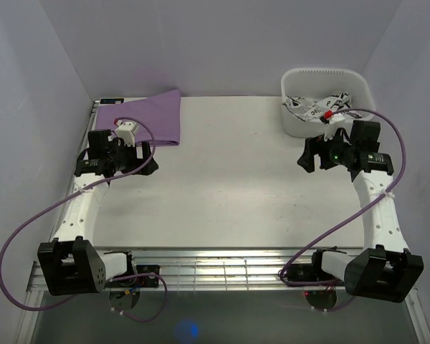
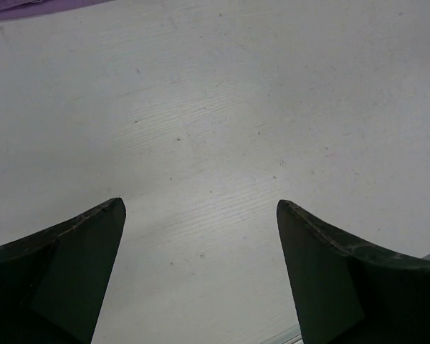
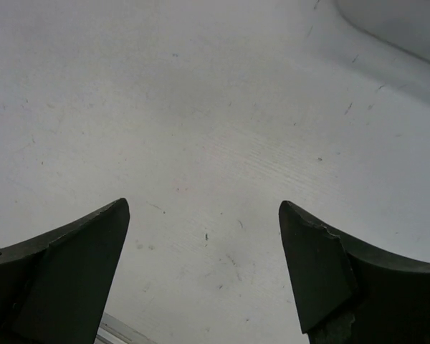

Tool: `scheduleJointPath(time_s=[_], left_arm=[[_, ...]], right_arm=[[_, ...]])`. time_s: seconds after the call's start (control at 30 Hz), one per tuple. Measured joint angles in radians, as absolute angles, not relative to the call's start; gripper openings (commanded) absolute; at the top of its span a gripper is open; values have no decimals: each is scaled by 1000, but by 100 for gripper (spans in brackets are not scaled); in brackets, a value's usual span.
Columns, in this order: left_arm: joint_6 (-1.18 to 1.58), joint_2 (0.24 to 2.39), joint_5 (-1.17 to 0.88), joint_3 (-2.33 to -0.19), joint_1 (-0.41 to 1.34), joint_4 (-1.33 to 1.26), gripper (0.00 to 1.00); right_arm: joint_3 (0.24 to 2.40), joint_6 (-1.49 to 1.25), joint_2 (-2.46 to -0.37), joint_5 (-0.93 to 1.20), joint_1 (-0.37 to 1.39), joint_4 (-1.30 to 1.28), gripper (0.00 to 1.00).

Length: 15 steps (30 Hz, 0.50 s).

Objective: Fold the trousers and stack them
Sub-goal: Grab the trousers from the pile

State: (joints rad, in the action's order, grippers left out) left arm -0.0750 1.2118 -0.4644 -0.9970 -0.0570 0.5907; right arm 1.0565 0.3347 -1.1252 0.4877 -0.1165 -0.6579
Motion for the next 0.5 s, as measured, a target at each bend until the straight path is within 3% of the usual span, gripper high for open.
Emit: scheduleJointPath(time_s=[0.23,0.5], left_arm=[[-69,1195,-461,-1008,-57,594,98],[-33,1201,-446,-1013,-57,598,98]], right_arm=[[1481,224,-1351,381,-117,-608,90],[2120,75,-1850,194,-117,-496,90]])
